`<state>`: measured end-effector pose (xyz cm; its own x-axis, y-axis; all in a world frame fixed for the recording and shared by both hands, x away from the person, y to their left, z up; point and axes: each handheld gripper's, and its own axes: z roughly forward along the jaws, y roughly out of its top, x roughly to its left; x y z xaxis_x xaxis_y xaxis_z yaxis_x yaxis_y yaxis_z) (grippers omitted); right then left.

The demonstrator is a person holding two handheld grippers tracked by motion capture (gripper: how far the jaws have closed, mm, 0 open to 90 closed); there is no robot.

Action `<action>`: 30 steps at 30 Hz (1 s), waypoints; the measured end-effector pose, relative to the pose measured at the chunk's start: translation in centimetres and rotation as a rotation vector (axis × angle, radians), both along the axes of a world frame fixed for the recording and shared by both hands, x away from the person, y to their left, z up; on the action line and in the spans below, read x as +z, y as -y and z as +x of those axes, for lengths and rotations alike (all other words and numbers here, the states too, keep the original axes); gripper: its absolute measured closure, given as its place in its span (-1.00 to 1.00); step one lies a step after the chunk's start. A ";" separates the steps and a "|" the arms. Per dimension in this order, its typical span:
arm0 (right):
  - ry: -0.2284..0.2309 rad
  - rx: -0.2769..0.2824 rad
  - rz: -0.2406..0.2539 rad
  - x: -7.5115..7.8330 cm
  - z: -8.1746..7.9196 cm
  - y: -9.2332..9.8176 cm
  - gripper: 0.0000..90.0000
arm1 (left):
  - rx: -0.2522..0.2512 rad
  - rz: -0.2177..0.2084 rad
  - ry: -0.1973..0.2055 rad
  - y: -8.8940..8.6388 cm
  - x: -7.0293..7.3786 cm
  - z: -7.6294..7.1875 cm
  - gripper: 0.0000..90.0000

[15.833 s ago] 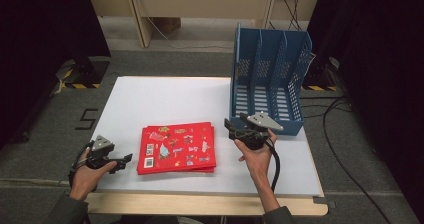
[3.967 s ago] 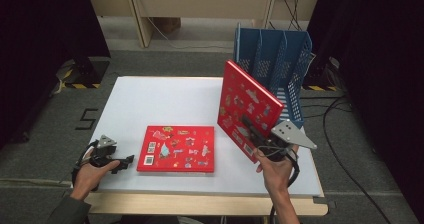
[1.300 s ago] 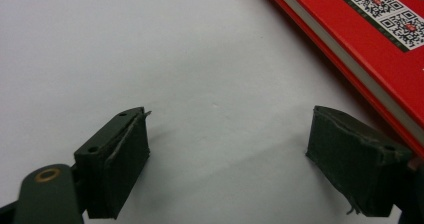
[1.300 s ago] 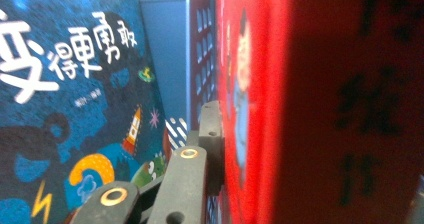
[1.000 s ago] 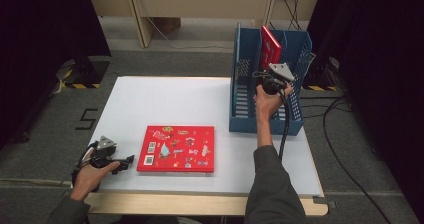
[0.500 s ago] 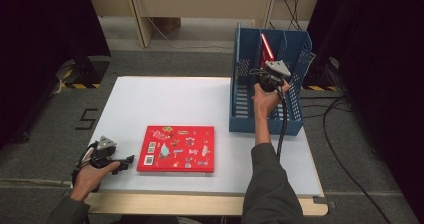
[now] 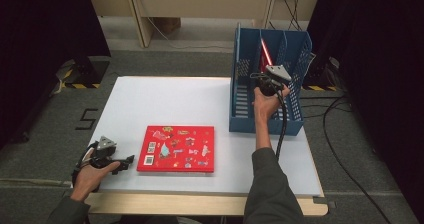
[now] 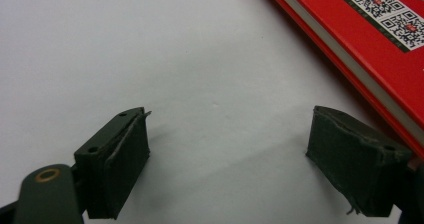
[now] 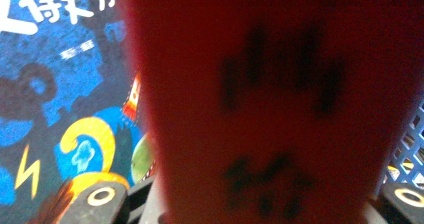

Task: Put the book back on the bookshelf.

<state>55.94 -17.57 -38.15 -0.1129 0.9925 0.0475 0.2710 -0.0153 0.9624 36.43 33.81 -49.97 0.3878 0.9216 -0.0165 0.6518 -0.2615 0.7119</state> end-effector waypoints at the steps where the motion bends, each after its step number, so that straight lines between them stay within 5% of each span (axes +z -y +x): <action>1: 0.005 0.006 -0.002 0.0 -0.1 0.0 0.62 | 0.000 0.000 0.000 0.0 0.0 0.0 -0.66; 12: -0.009 0.061 -0.038 -0.4 -1.5 -0.2 0.44 | 0.004 0.001 0.002 0.1 0.0 -0.1 -0.65; 16: -0.016 0.084 -0.012 -0.7 -2.1 0.0 0.40 | 0.003 0.002 0.002 0.0 0.0 -0.1 -0.65; 30: -0.029 0.173 -0.024 -0.8 -5.0 1.1 0.44 | 0.001 0.000 0.001 0.0 0.0 -0.1 -0.66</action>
